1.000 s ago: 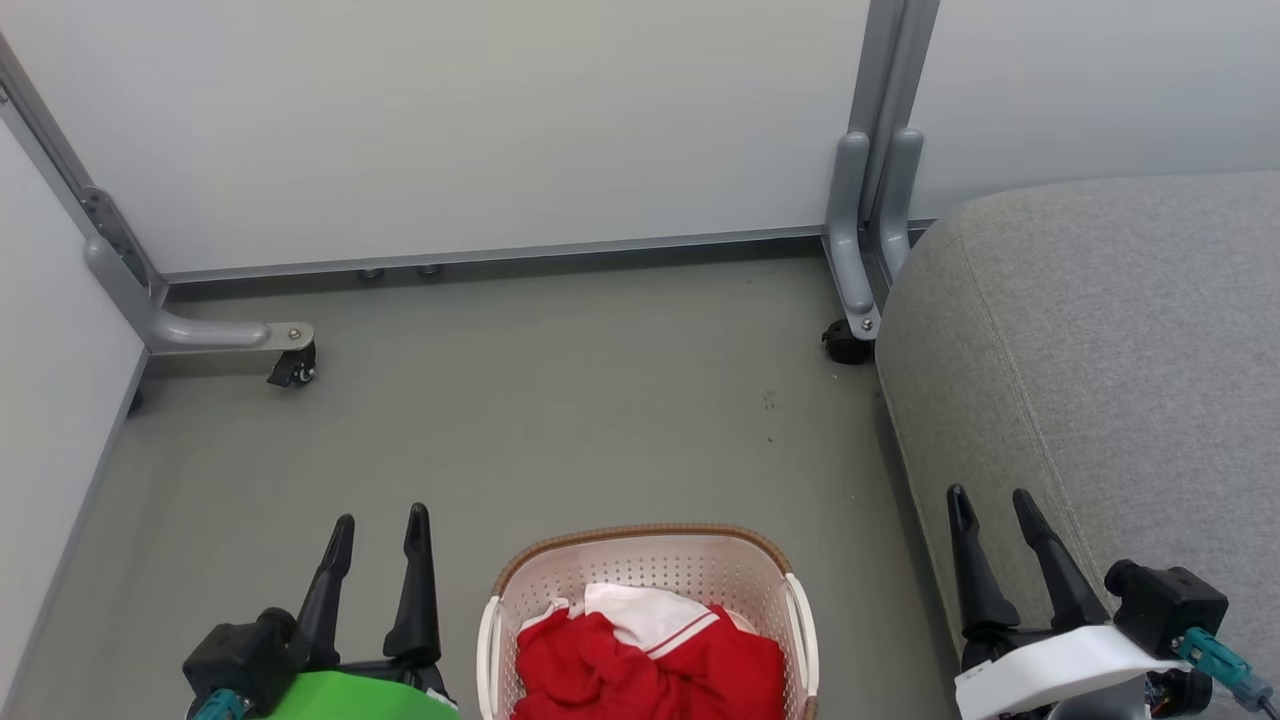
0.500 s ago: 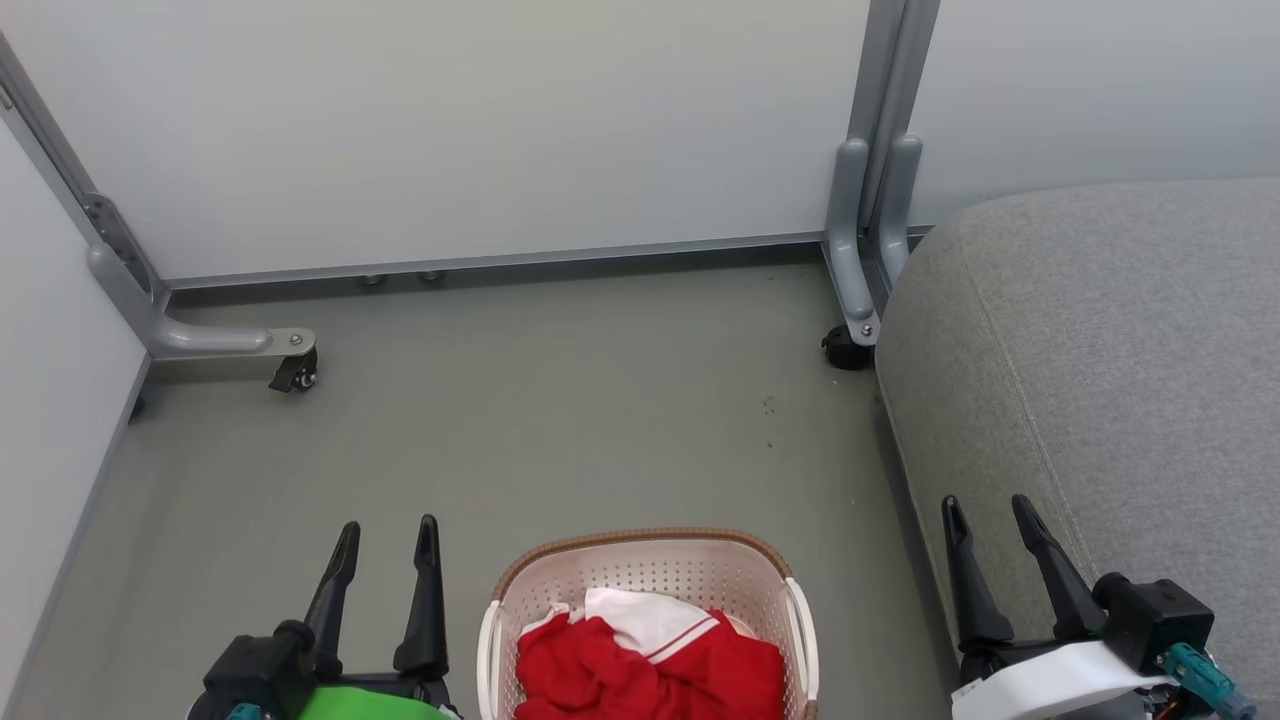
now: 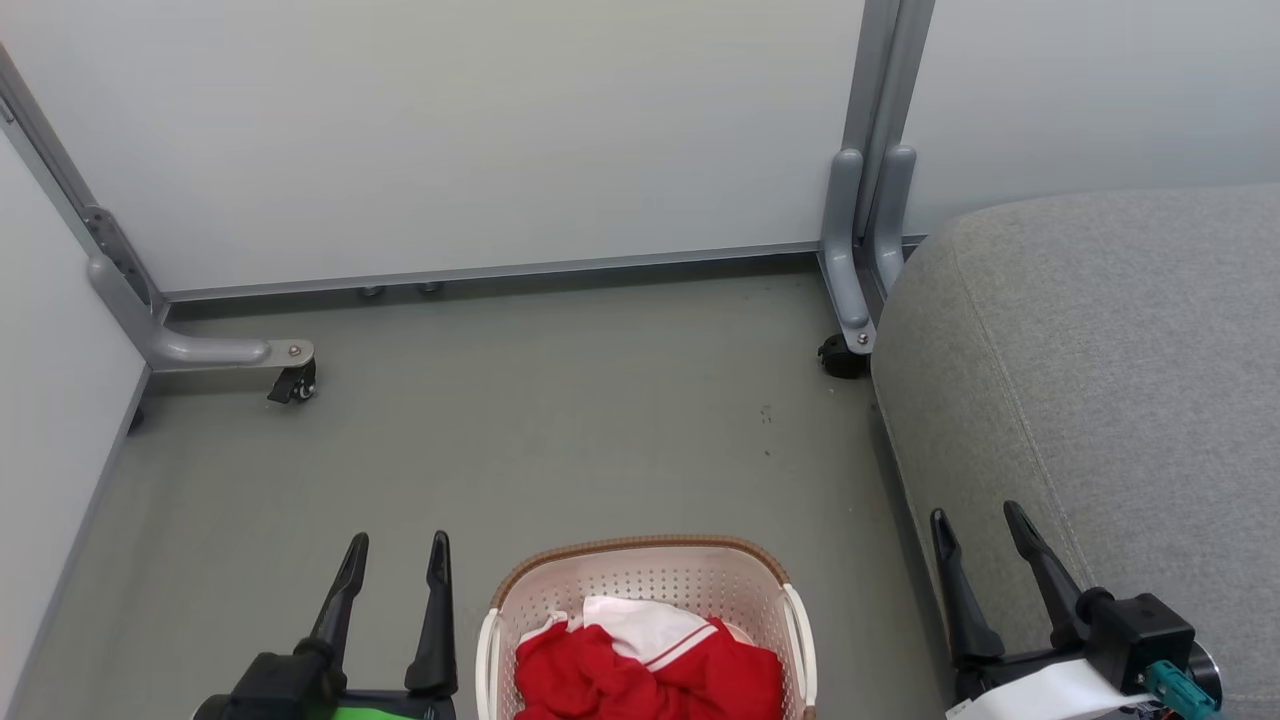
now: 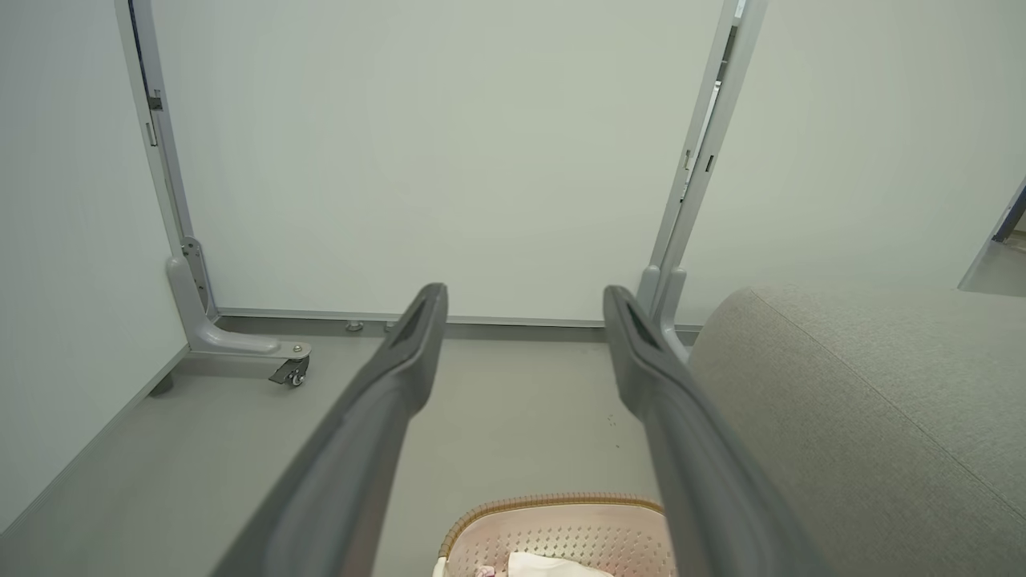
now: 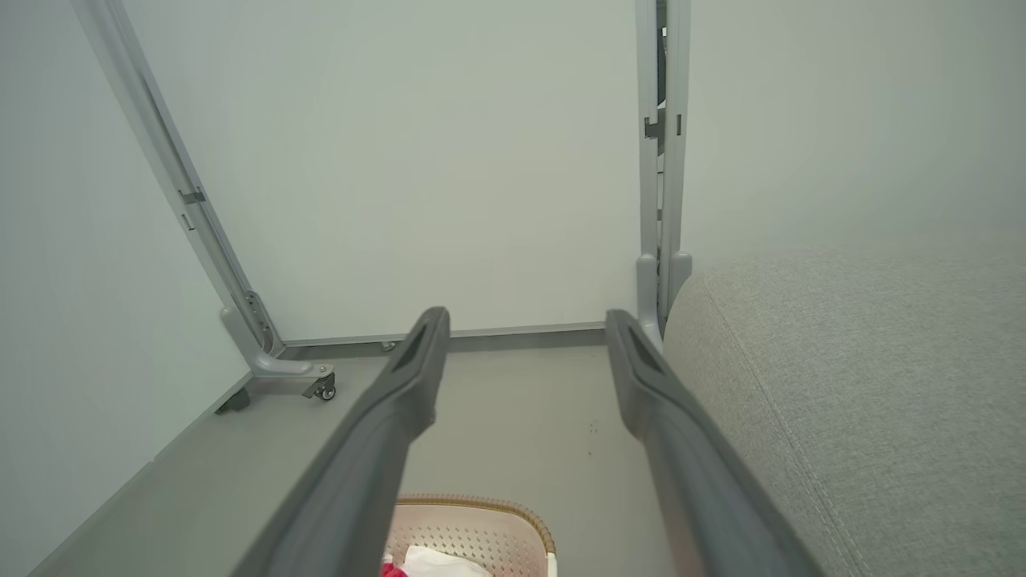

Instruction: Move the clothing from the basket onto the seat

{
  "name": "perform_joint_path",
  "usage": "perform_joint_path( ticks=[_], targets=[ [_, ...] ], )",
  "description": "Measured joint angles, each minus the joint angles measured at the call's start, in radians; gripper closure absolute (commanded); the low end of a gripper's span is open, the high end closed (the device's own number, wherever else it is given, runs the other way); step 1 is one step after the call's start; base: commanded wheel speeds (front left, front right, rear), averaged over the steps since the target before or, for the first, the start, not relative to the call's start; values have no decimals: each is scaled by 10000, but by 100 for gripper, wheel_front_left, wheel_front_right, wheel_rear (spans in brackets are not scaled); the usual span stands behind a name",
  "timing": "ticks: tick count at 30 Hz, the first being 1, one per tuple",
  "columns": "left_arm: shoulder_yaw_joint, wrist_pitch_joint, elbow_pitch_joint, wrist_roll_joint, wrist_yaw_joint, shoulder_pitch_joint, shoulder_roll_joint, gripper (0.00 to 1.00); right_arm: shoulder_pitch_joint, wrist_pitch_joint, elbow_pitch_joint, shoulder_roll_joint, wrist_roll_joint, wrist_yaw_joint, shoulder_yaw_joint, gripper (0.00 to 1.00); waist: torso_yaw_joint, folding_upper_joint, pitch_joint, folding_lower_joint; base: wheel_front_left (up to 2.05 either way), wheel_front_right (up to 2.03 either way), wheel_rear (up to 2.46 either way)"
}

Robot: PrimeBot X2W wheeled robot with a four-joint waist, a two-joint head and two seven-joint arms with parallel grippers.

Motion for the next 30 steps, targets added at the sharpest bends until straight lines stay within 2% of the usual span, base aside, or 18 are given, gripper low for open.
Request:
perform_joint_path(
  ticks=[30],
  targets=[
    [-8, -48, 63, 155, -182, 233, 2, 0, 217, -56, 144, 2, 15, 2, -194, 0, 109, 0, -1, 0, 0, 0, 0]
  ],
)
